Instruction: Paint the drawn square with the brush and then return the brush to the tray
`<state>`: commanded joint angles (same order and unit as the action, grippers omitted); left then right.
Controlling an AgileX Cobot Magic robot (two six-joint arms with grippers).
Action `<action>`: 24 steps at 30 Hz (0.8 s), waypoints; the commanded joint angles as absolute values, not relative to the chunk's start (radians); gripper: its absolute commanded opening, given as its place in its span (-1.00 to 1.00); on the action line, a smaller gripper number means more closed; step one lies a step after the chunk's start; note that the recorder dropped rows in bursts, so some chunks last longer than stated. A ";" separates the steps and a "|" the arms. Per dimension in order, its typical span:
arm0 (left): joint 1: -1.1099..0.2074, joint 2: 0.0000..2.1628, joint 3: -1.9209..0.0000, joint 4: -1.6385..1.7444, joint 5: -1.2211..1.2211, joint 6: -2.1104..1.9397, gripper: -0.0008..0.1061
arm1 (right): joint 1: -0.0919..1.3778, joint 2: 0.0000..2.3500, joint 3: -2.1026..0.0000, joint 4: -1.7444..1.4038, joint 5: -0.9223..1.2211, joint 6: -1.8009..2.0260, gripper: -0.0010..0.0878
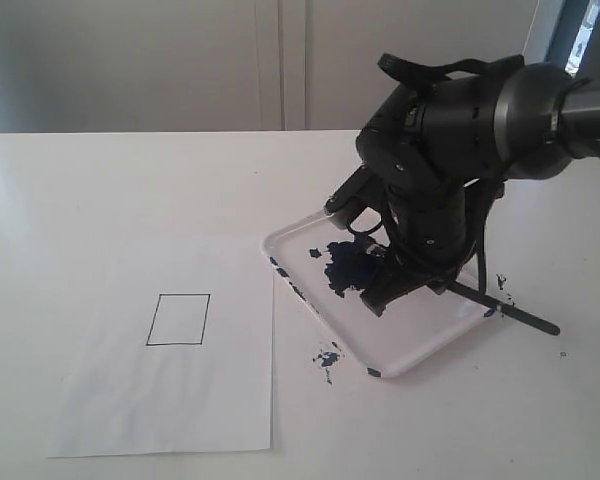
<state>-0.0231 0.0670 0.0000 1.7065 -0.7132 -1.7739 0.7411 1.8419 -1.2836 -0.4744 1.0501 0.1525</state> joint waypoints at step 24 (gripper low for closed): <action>-0.023 0.067 0.000 1.543 -0.826 -1.881 -0.99 | 0.721 1.613 -1.284 -0.305 1.074 0.081 -0.98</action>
<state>-0.0231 0.0670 0.0000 1.5425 -0.8256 -1.8809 0.7213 1.6129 -1.2836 -0.3053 1.0735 0.0812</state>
